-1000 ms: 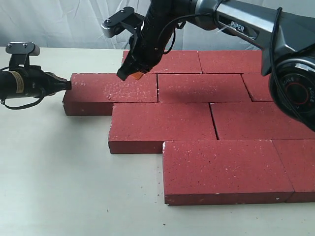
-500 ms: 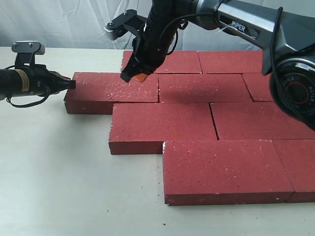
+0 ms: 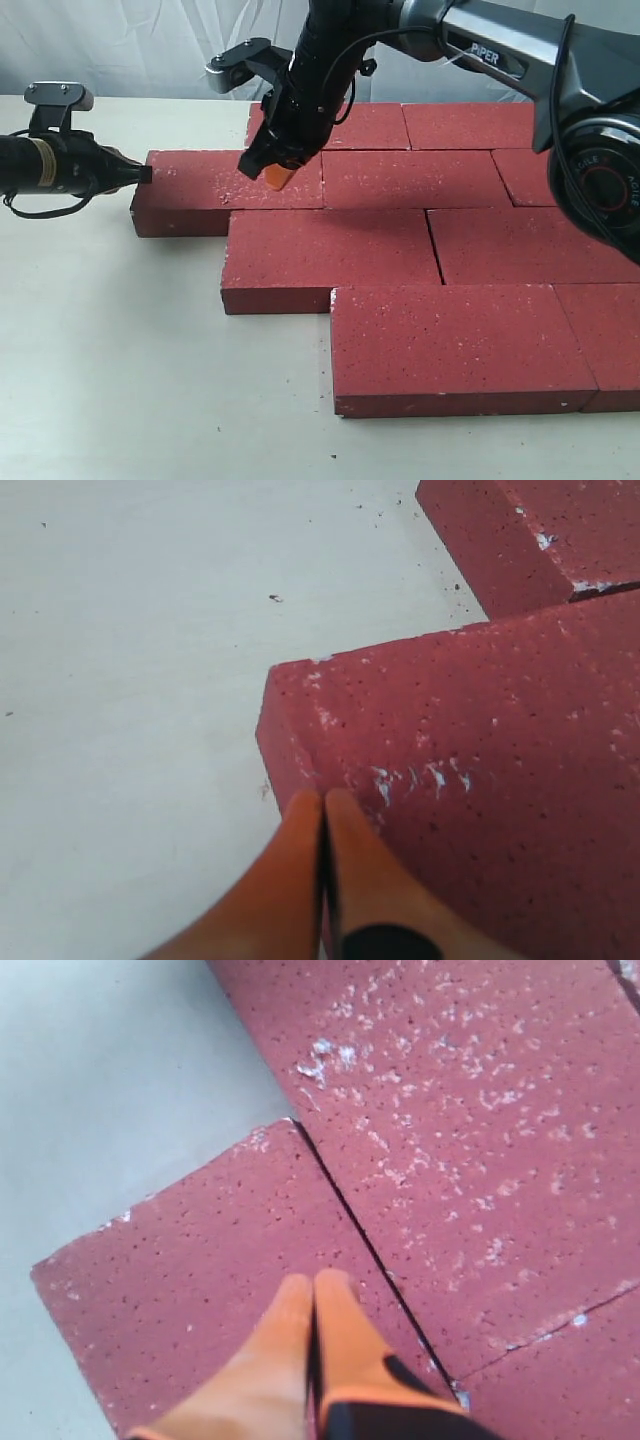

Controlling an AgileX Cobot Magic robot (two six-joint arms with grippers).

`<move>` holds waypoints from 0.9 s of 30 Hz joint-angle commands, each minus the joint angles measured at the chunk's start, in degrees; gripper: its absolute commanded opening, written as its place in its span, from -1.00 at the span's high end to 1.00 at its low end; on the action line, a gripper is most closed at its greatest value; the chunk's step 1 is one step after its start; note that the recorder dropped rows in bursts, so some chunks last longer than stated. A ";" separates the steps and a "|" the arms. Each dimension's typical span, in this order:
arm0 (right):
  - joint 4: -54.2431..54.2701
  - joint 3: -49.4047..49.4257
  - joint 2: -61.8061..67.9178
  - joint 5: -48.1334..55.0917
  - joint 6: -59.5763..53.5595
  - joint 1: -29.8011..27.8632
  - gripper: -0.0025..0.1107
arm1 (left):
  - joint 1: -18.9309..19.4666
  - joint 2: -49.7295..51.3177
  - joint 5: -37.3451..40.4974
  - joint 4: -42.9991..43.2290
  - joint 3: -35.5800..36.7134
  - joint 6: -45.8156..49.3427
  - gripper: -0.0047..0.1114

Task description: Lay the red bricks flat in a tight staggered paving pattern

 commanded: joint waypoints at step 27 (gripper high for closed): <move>-0.26 4.25 -0.78 0.43 -4.86 9.48 0.97 | -0.26 -5.45 11.85 -1.84 -0.73 2.82 0.92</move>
